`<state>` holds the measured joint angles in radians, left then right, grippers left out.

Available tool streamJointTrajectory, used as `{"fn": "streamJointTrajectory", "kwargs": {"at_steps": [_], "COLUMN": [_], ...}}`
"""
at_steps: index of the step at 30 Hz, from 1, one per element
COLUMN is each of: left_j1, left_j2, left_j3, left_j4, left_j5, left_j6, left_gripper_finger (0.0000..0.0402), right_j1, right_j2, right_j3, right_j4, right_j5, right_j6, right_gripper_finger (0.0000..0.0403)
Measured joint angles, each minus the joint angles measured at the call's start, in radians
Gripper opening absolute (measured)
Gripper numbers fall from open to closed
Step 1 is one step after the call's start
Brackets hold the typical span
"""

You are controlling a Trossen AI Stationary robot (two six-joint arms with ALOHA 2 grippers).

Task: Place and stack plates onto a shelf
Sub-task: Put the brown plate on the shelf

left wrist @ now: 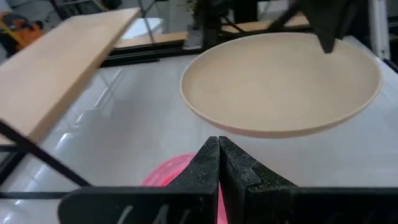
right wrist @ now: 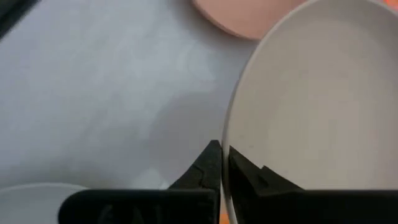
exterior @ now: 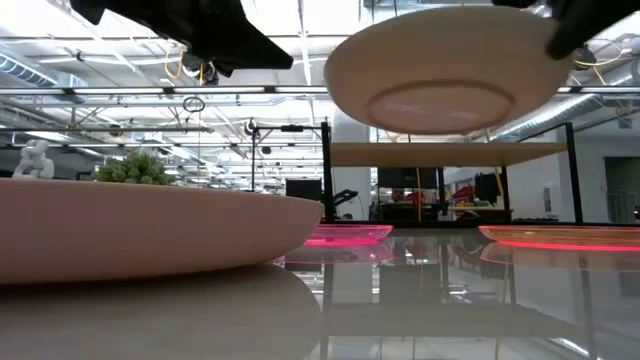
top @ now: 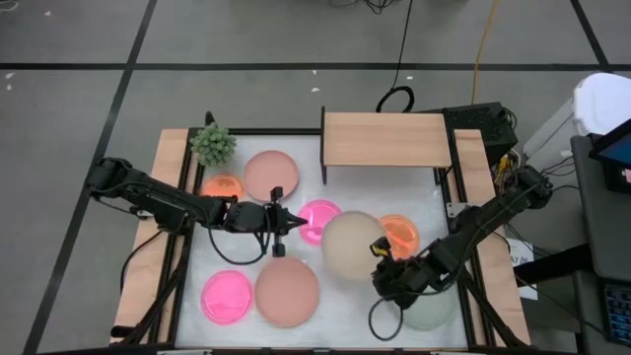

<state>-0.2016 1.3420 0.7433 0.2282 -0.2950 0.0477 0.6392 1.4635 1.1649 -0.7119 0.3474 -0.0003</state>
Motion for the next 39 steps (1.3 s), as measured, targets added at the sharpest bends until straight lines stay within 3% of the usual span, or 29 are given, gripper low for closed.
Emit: {"fn": "streamJointTrajectory", "kwargs": {"at_steps": [11,21,27,33,39], "left_j1": [0.108,0.157,0.182,0.182,0.165], "left_j2": [-0.082,-0.096,-0.096,-0.096,-0.096], "left_j3": [0.000,0.000,0.000,0.000,0.000], "left_j4": [-0.075,-0.083,-0.083,-0.089,-0.125], "left_j5": [-0.003,0.041,0.042,0.082,0.139], "left_j6": [0.046,0.122,0.127,0.125,0.055], "left_gripper_finger": [0.0001,0.0001,0.0001,0.0001,0.0001], "right_j1": [-0.129,-0.235,-0.280,-0.289,-0.359], "right_j2": [0.000,-0.007,-0.072,-0.167,-0.213], "right_j3": [0.084,0.086,0.086,0.086,0.086], "right_j4": [-0.180,-0.212,-0.219,-0.224,-0.221], "right_j5": [0.072,0.076,0.079,0.176,0.127], "right_j6": [-0.003,-0.058,-0.067,-0.035,-0.146], "right_gripper_finger": [0.0000,0.0000,0.0000,0.0000,0.0000]}}
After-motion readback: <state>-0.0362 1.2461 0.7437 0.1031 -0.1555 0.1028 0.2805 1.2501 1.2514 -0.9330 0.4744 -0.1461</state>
